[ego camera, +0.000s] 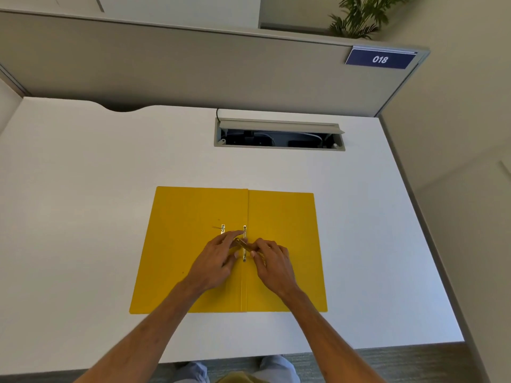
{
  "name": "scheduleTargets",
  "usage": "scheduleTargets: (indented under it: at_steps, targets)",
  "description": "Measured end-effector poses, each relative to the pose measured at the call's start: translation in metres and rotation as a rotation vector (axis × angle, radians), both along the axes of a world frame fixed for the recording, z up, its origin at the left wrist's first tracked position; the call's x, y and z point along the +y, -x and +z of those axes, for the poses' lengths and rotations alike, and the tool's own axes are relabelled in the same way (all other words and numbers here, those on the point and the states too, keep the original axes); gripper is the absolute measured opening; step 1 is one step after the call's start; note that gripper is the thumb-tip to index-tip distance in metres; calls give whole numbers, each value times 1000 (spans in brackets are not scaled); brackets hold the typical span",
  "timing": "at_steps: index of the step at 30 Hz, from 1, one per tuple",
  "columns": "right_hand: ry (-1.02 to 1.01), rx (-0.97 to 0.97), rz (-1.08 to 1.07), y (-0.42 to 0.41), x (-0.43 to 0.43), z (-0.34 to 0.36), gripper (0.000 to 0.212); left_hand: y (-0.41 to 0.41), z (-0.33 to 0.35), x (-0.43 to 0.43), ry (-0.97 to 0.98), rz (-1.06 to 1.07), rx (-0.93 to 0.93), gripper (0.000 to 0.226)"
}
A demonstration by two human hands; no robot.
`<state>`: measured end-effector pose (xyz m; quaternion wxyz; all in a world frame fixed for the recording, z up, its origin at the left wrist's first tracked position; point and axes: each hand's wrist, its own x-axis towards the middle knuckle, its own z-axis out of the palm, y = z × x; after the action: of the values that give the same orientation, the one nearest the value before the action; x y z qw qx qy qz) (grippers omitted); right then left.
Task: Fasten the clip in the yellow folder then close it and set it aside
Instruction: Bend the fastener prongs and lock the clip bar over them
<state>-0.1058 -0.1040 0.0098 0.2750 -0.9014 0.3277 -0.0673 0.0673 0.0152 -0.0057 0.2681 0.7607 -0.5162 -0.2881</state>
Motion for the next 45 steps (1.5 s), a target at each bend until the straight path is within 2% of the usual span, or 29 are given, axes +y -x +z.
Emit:
scheduleTargets:
  at_steps: [7, 12, 18, 24, 37, 45]
  targets:
    - [-586, -265, -374, 1, -16, 11, 10, 9, -3, 11, -33, -114, -326, 63]
    - [-832, -305, -437, 5, -16, 23, 5, 22, -1, 6, -27, -177, -477, 51]
    - [-875, -316, -481, 3, -13, 32, 15, 28, 1, 2, -13, -171, -540, 40]
    - [-881, -353, -498, -4, -12, 37, 16, 29, 5, 2, -38, -180, -587, 48]
    - [-864, -341, -493, -17, -8, 30, 17, 29, 0, 3, -55, -169, -543, 47]
    - [-792, -336, -447, -22, -11, 23, 16, 29, -4, 9, -9, -112, -440, 50]
